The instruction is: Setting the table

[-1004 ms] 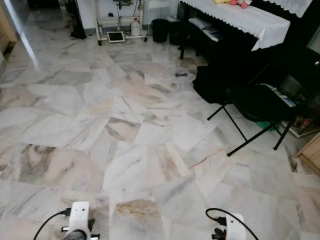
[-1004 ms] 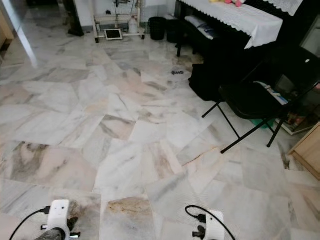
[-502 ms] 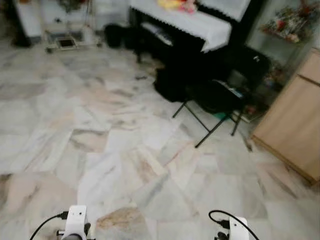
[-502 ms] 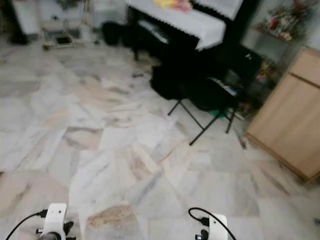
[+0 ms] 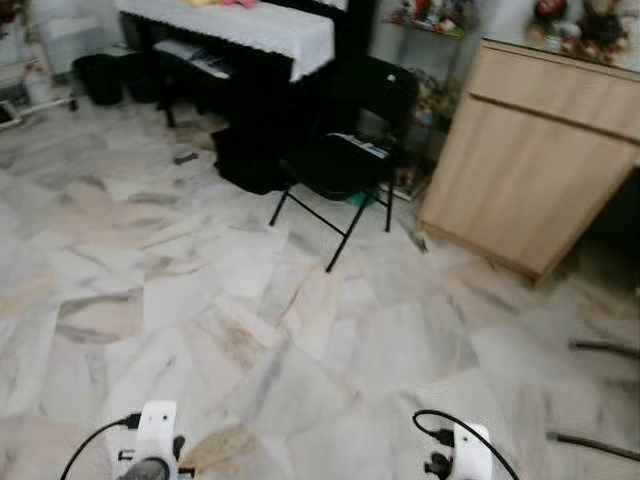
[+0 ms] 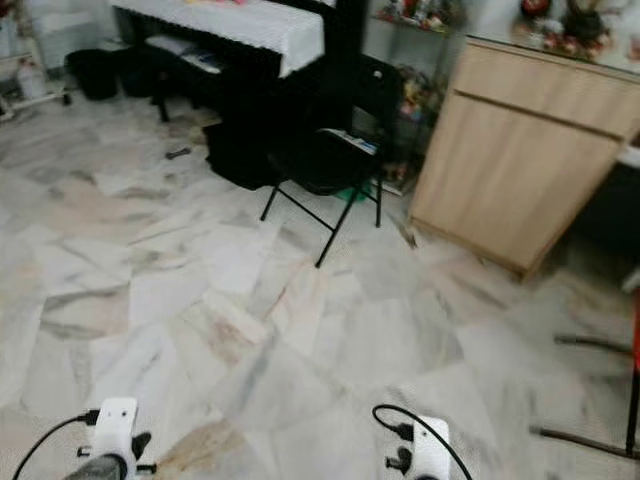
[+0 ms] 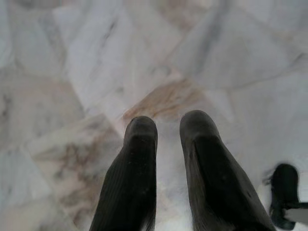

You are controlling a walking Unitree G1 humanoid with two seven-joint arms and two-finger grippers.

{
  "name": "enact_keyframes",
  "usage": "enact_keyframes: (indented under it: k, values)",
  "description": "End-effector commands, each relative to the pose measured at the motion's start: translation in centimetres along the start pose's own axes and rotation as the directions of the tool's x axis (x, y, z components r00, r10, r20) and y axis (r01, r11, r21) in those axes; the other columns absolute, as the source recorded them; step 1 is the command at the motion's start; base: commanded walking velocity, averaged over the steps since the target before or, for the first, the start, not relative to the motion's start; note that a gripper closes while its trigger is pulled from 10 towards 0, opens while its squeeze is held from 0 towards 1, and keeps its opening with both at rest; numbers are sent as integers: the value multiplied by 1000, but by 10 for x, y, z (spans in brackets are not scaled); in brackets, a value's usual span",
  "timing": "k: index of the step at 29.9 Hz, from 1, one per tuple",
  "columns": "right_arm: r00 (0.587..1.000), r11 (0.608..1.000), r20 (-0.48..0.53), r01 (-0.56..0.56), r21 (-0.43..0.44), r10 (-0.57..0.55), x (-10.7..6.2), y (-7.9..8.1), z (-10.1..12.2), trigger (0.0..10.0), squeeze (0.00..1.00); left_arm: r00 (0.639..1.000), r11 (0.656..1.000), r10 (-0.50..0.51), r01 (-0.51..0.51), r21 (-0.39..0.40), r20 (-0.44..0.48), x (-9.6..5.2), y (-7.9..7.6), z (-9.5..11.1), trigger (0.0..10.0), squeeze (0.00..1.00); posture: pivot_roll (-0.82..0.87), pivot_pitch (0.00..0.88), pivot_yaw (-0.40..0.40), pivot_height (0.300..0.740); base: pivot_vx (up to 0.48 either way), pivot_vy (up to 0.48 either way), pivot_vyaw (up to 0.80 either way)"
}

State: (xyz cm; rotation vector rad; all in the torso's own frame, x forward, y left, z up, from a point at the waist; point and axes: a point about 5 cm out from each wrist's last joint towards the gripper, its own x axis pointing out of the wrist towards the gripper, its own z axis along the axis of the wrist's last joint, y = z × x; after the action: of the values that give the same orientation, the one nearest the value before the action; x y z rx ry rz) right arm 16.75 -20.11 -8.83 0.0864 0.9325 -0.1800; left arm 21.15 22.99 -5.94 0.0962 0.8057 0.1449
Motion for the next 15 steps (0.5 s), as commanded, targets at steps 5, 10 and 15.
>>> enact_keyframes:
  k: [5,10,15]
  values:
    - [1000,1000,19,-19,8,18,1,5,6,10000,0,999,999,28,-29,-22,-27,-1,6,-5,10000,0,164,0,-32,740,0,0,-733]
    - [999,1000,21,-26,7,25,2,6,7,10000,0,999,1000,23,-24,-16,-22,-1,6,-3,10000,0,161,0,-28,740,0,0,-731]
    - [999,1000,23,-26,12,26,2,7,7,10000,0,1000,1000,17,-17,-6,-21,0,4,-2,10000,0,159,0,-23,740,0,0,-731]
